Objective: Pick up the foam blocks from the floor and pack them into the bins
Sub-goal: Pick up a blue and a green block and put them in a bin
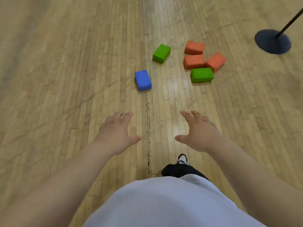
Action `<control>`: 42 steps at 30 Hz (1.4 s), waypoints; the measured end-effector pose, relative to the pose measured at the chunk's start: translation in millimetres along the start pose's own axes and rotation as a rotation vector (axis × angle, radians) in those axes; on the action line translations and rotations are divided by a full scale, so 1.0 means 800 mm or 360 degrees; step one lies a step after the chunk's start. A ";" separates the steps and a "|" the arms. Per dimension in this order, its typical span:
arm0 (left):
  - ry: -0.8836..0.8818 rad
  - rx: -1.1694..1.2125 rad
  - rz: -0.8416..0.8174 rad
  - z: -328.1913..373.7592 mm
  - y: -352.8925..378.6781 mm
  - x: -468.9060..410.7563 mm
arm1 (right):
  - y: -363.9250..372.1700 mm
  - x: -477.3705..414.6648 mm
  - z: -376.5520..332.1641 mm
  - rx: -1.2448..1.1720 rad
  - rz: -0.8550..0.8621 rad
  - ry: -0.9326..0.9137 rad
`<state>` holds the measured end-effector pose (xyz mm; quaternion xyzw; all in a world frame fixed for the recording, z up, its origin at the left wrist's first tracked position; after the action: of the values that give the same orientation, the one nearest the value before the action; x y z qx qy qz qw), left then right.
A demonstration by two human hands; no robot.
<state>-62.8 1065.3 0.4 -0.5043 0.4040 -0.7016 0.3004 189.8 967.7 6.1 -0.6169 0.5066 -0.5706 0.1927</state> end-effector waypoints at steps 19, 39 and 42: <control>-0.0332 0.0315 -0.0048 -0.032 -0.159 -0.469 | -0.249 -0.533 -0.051 0.0314 -0.0136 -0.0250; -0.1196 0.1131 -0.0485 -0.176 0.046 -1.006 | -0.064 -1.238 -0.046 0.0677 -0.0905 -0.0253; -0.1472 0.1326 -0.0488 -0.173 0.197 -1.087 | 0.060 -1.350 -0.020 0.0758 -0.1011 -0.0387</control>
<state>77.9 1745.0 -564.1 -0.6479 -0.1507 -0.5446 0.5108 334.0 1866.2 -578.2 -0.7437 0.1183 -0.6260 0.2028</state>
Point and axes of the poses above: each hand's wrist, its own x-axis away from the middle knuckle, its own y-axis out of the palm, z = x × y, the point moved 7 cm from there along -x, towards the middle knuckle, and after that the axes turned 4 degrees about -y, right-handed, at the moved point
